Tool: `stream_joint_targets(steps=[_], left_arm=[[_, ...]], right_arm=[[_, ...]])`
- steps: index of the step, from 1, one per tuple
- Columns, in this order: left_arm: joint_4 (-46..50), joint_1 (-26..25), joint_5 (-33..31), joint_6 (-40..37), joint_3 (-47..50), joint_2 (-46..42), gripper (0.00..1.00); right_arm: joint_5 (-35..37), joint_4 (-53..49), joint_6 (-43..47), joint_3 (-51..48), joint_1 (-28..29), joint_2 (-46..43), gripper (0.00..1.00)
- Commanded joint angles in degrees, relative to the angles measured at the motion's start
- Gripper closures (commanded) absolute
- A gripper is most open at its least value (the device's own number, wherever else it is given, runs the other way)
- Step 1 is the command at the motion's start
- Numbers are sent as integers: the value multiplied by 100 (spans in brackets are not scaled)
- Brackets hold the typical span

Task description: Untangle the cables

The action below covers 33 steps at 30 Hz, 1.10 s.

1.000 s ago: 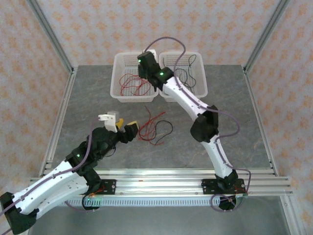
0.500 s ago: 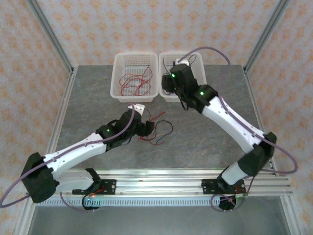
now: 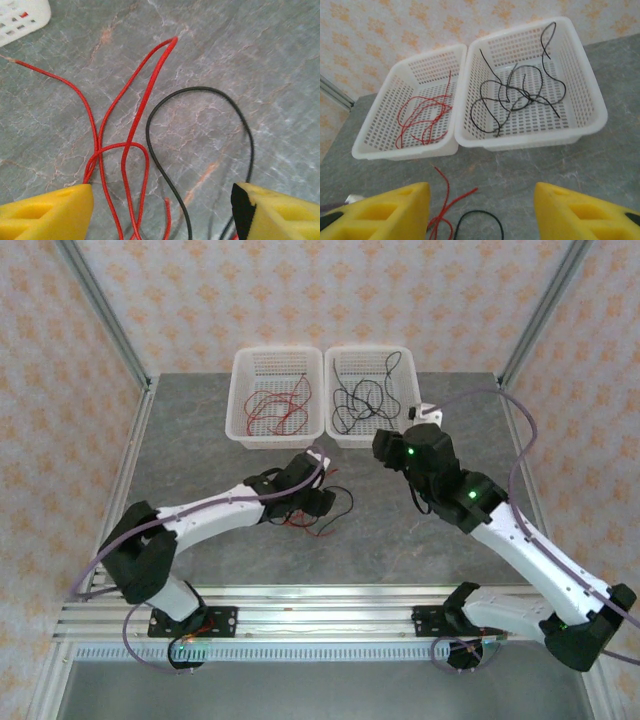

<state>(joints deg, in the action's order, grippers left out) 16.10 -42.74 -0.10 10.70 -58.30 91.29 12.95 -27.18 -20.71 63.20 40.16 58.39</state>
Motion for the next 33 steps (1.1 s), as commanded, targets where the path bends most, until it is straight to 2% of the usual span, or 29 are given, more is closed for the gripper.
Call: stream_joint_targets(steps=[1, 7, 9, 12, 14, 16, 18, 19, 26, 33], left_arm=[[59, 88, -347, -138, -250, 295, 29], [-95, 143, -1175, -122, -532, 911, 37], [-287, 143, -1285, -146, -496, 982, 38], [-502, 143, -1300, -164, -424, 1022, 46], [-582, 143, -1295, -156, -386, 1015, 58], [-666, 144, -1284, -156, -342, 976, 74], [-717, 143, -1273, -147, -319, 907, 95], [-722, 143, -1272, -134, -325, 869, 100], [-528, 51, -1128, 45, -431, 127, 100], [-135, -11, -780, 489, -766, -629, 100]], right_arm=[[197, -11, -289, -296, -8, -224, 44], [-29, 54, -546, -716, -8, -407, 44], [-81, 80, -637, -870, -8, -446, 44], [-154, 129, -760, -1039, -8, -486, 44], [-170, 151, -824, -1119, -8, -521, 44], [-195, 201, -878, -1192, -8, -556, 44], [-242, 271, -925, -1255, -8, -570, 44], [-277, 305, -942, -1279, -8, -557, 44], [-838, 934, -1133, -1764, -13, -530, 45], [-1816, 2509, -1725, -2724, -8, -460, 45]])
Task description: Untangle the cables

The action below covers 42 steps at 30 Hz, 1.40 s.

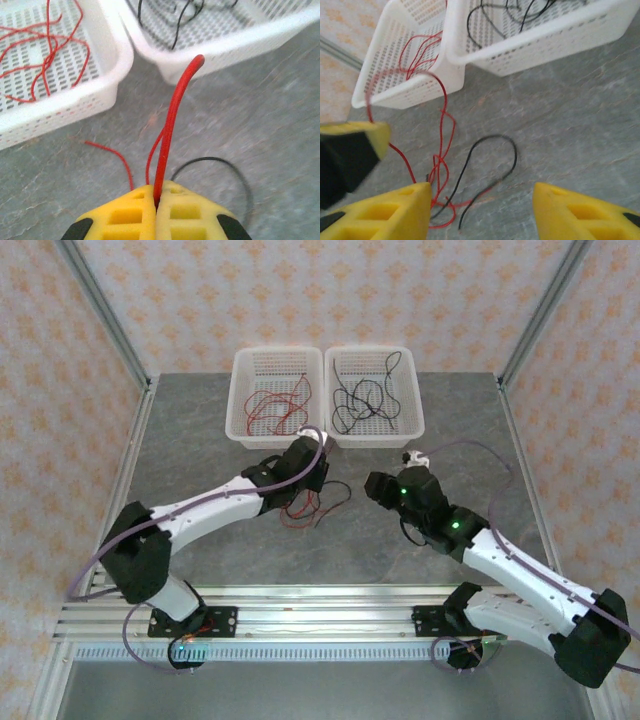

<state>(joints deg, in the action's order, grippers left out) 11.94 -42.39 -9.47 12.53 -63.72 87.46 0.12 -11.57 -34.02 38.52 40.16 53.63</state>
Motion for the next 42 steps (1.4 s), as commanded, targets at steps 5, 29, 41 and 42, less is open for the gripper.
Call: stream_joint_targets(steps=[5, 29, 41, 42], left_arm=[[388, -71, 210, 695, -270, -581, 100], [467, -337, 471, 1058, -385, -1384, 100], [572, -455, 500, 1076, -554, -1753, 100], [593, -455, 493, 1076, -570, -1790, 100]], right_arm=[[-1213, 2092, -902, -746, 33, 460, 45], [-229, 2871, -1057, 112, 528, 3084, 48], [210, 2741, -907, 603, 528, 4094, 54], [253, 2720, -896, 606, 523, 4140, 55]])
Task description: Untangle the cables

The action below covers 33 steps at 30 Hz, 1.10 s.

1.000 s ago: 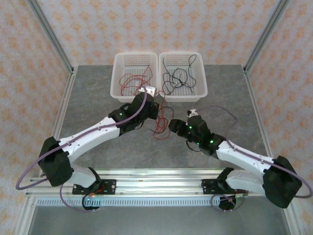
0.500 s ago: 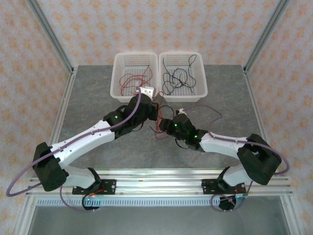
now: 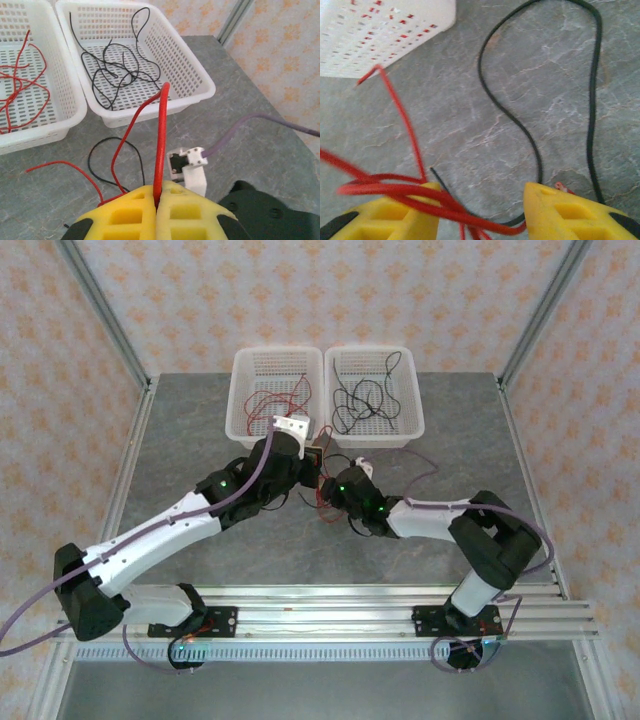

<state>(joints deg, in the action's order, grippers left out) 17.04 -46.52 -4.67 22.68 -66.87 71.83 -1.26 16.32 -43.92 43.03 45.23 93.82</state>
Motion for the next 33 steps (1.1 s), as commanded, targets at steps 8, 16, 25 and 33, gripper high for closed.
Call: stream_joint_targets(steps=[8, 16, 25, 33], left_arm=[[277, -84, -71, -13, -556, -489, 100], [667, -86, -375, -290, -1207, -657, 100], [1021, -90, -1286, -867, -2073, -614, 100], [1024, -46, -2393, -1542, -2563, -175, 100]], right_arm=[[706, -255, 111, 224, 21, 415, 60], [968, -462, 18, 9, -23, 406, 62], [1256, -675, -65, -701, -167, -87, 62], [1418, -928, -39, -1256, -383, -863, 62]])
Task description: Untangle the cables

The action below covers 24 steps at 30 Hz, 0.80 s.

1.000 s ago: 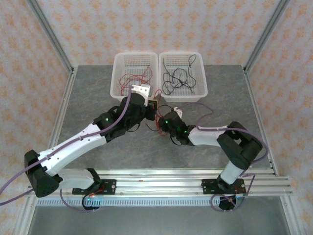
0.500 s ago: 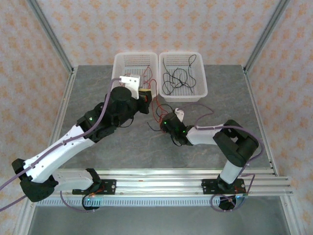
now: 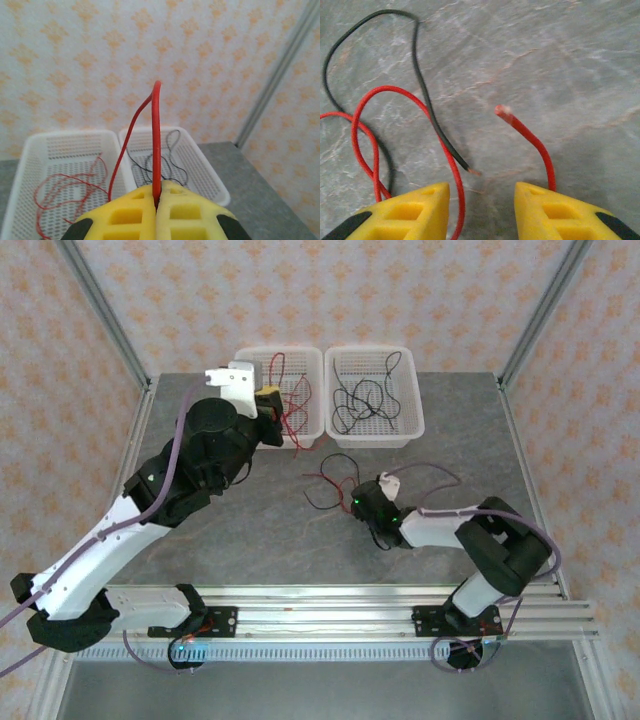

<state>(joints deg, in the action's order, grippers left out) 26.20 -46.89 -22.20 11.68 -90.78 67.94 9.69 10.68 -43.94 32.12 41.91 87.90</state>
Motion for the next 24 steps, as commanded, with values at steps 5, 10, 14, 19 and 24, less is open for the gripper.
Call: stream_joint_targets(steps=[5, 10, 14, 19, 24], left_arm=[[-37, 440, -579, -562, -264, 610, 100], [-345, 1053, -226, -628, -342, 1028, 100], [-718, 1409, -22, -813, -430, 1390, 100], [-1201, 1798, 248, -932, -533, 1958, 100], [-1694, 2156, 498, -980, -618, 2547, 100]], right_arm=[[240, -562, 78, -252, -78, -799, 61], [96, -821, 197, -272, -78, -1458, 60], [-83, -1046, 305, -265, -78, -1995, 58], [-435, -1218, 417, -241, -78, -2599, 56], [-608, -1424, 417, -226, -70, -2945, 56]])
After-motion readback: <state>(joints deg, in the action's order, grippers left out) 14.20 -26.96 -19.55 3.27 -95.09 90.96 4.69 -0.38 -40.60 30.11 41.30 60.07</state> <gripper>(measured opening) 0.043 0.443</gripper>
